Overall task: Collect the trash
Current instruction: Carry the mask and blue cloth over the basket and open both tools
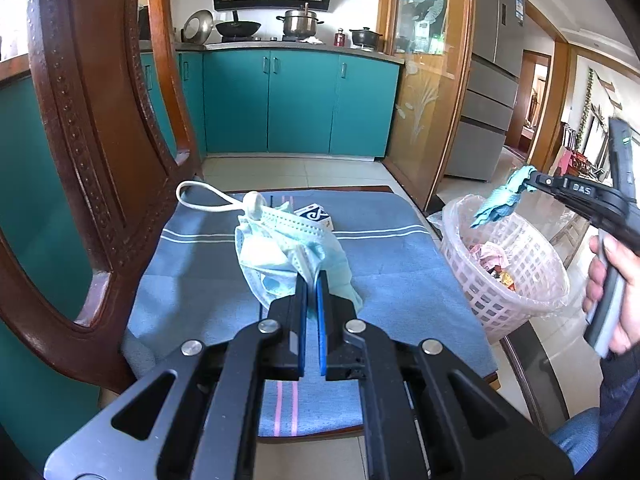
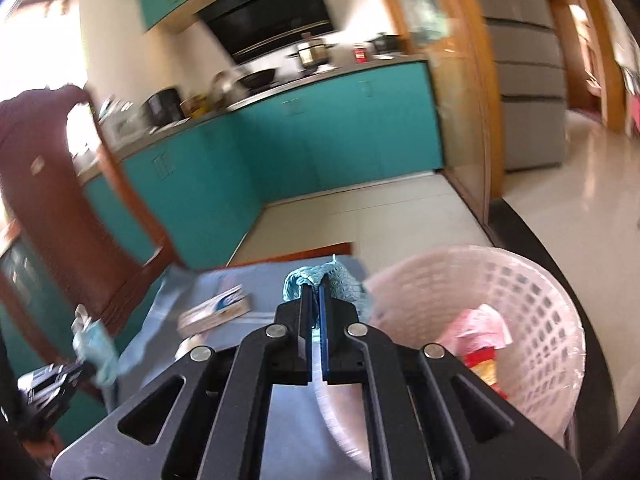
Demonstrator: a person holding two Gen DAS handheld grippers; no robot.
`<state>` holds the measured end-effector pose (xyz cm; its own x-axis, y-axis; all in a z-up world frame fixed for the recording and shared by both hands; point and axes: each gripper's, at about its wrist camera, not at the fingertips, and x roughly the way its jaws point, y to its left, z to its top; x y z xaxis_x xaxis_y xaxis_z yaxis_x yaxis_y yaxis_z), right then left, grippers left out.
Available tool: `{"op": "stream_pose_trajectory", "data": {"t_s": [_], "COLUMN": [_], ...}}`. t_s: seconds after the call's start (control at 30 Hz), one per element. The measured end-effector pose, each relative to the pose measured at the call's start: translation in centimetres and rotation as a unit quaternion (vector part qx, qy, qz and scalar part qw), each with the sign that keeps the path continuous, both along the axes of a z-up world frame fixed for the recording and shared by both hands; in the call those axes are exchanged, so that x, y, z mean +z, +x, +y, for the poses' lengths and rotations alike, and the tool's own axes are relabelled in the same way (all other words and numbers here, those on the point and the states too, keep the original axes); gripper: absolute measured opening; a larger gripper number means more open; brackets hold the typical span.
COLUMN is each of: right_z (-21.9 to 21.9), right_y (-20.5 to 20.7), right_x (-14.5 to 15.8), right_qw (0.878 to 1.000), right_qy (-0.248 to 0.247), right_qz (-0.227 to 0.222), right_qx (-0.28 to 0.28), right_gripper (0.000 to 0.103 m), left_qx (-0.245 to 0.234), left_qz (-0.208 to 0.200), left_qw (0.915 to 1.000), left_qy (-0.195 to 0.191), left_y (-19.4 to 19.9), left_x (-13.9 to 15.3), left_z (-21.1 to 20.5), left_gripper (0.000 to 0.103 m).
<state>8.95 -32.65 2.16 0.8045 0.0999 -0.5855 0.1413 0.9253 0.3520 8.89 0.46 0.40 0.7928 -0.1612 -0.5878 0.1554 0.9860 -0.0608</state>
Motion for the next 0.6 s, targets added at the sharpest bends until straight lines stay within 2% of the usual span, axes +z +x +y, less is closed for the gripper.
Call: {"op": "stream_pose_trajectory", "data": {"t_s": [0.03,0.07,0.1,0.13,0.17,0.23,0.27,0.4,0.5,0.6], "right_z": [-1.1,-2.2,-3.4,-4.4,-4.8,-5.8,-6.0,-6.1,-6.8,-7.9], "right_y": [0.1,0.1,-0.1,-0.8,-1.4,-3.0,-3.7,-4.5,-5.7,-7.1], "right_x": [-0.6,-1.2,-1.7,-1.6,-1.3,-0.1,0.5,1.4,2.0,2.5], "right_qw": [1.000,0.999,0.998,0.995,0.993,0.988,0.987,0.984,0.976,0.966], "right_qy": [0.012,0.028,0.050,0.068,0.080,0.095,0.091,0.062,0.053,0.060], "right_qz": [0.005,0.015,0.023,0.019,0.006,-0.039,-0.058,-0.079,-0.103,-0.126], "right_qx": [-0.009,-0.019,-0.040,-0.067,-0.085,-0.115,-0.123,-0.149,-0.185,-0.217], "right_gripper": [0.013,0.031,0.044,0.068,0.081,0.089,0.090,0.090,0.090,0.090], "left_qx": [-0.004,-0.007,-0.012,-0.016,-0.019,-0.029,-0.038,-0.069,-0.129,-0.182], "left_qz": [0.001,0.001,0.001,0.001,0.001,0.006,0.008,0.005,0.013,-0.012], "left_qw": [1.0000,1.0000,0.9999,0.9999,0.9998,0.9996,0.9992,0.9975,0.9908,0.9826], "left_qy": [0.001,0.002,0.003,0.005,0.006,0.000,-0.005,-0.010,-0.039,-0.037], "left_y": [0.0,0.0,0.0,-0.1,-0.1,-0.1,0.0,0.4,1.5,2.8], "left_x": [-0.1,-0.1,-0.2,-0.3,-0.3,-0.5,-0.6,-0.6,0.1,1.7], "left_z": [-0.2,-0.5,-0.8,-1.1,-1.3,-2.0,-2.5,-5.8,-10.7,-17.0], "left_gripper": [0.006,0.006,0.005,0.005,0.006,0.005,0.005,0.005,0.005,0.006]}}
